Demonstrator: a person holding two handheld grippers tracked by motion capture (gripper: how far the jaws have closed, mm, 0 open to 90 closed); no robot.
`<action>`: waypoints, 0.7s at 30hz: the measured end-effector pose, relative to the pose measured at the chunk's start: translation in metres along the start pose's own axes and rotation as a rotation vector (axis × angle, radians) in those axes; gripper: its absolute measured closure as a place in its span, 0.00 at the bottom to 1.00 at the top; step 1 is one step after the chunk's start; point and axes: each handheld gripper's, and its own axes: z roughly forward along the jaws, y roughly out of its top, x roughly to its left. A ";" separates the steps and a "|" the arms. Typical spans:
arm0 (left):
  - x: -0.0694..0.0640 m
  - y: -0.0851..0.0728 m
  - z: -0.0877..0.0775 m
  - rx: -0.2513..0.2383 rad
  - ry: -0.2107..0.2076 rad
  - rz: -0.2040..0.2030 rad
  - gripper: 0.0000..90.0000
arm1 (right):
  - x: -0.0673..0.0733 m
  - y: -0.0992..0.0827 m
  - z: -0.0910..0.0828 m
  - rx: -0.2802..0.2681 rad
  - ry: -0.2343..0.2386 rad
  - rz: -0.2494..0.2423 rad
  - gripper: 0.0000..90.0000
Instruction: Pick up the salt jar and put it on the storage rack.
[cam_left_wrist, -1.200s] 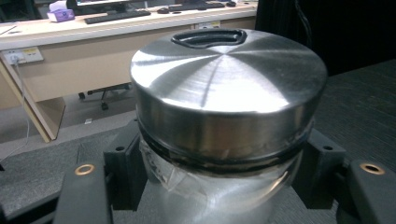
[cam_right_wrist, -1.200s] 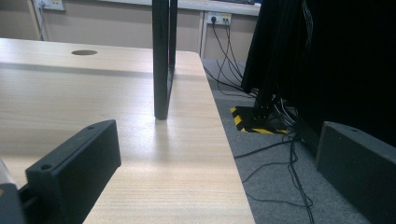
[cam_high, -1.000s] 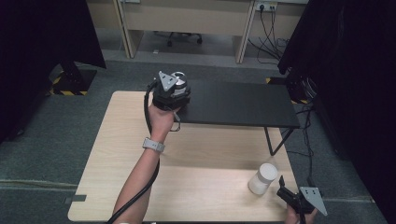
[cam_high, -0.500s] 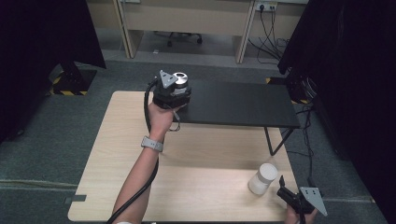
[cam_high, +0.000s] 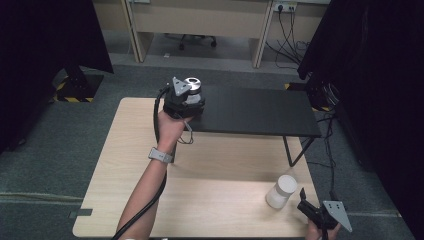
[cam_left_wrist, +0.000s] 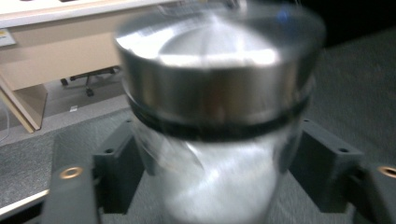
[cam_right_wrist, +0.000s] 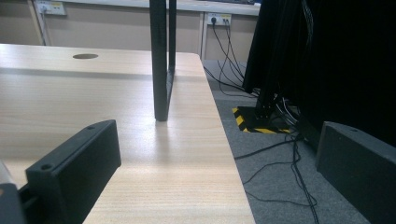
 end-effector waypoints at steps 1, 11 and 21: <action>0.002 -0.002 -0.001 -0.003 -0.010 -0.010 0.21 | 0.000 0.000 0.000 0.000 0.000 0.000 0.00; 0.013 -0.014 -0.021 -0.038 -0.036 -0.096 0.00 | 0.000 0.000 0.000 0.003 0.003 -0.012 0.00; 0.008 -0.036 -0.046 -0.070 0.011 -0.088 0.00 | 0.001 0.001 0.000 0.006 0.003 -0.017 0.00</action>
